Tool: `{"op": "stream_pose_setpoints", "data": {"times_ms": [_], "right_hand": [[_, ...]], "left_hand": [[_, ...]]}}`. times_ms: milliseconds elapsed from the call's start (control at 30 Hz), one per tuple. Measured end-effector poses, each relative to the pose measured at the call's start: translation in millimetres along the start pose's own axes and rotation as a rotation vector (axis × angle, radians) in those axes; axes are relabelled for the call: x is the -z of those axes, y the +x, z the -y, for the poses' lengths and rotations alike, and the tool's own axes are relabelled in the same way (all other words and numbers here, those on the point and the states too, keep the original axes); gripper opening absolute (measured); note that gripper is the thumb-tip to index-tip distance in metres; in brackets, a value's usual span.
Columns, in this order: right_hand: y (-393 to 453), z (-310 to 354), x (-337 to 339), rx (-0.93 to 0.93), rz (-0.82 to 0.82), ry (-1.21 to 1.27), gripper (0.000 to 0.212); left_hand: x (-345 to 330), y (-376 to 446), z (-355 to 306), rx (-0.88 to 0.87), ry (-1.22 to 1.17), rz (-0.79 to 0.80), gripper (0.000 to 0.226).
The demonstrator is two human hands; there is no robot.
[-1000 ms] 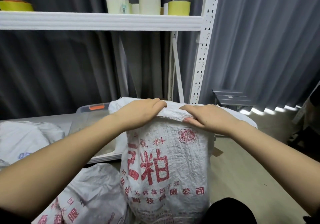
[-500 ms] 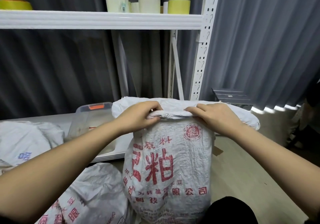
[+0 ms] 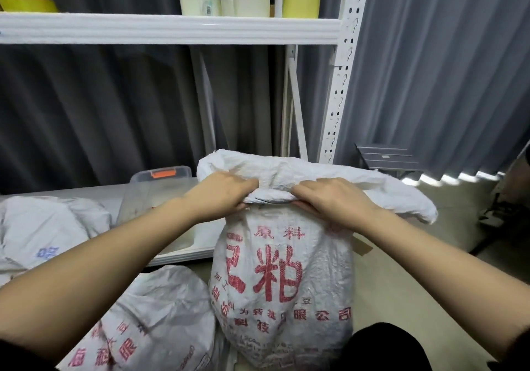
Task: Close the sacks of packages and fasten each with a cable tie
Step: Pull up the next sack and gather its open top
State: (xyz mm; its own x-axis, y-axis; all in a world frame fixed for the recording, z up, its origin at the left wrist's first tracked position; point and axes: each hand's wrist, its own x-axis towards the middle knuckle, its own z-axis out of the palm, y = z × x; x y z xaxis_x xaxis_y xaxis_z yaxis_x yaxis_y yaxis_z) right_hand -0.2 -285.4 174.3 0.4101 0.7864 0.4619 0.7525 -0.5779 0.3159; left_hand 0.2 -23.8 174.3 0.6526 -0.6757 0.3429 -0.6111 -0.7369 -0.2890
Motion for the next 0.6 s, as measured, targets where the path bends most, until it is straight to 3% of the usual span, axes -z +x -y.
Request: {"op": "stream_pose_setpoints", "data": {"times_ms": [100,200,333,400,467,533,600], "right_hand": [[-5,-5,-3,0.08,-0.098,-0.137,0.033],[-12,-12,-3,0.107,-0.176,-0.153,0.035],[-17,-23,-10,0.117,-0.139,-0.173,0.031],[-13,-22,-8,0.024,-0.061,-0.096,0.031],[2,-11,0,-0.115,0.13,0.052,0.062],[22,5,4,-0.277,0.335,0.259,0.057],[43,19,1,-0.358,0.439,0.542,0.04]], "left_hand": [[3,-6,2,-0.05,0.01,-0.064,0.025],[1,-7,2,-0.057,-0.039,-0.124,0.048],[3,-6,5,-0.099,-0.098,-0.162,0.03],[3,-5,5,-0.102,-0.1,-0.168,0.015],[3,-7,0,-0.097,-0.077,-0.189,0.009],[4,-6,-8,-0.091,-0.073,-0.223,0.013],[4,-3,-14,-0.067,-0.058,-0.26,0.016]]}}
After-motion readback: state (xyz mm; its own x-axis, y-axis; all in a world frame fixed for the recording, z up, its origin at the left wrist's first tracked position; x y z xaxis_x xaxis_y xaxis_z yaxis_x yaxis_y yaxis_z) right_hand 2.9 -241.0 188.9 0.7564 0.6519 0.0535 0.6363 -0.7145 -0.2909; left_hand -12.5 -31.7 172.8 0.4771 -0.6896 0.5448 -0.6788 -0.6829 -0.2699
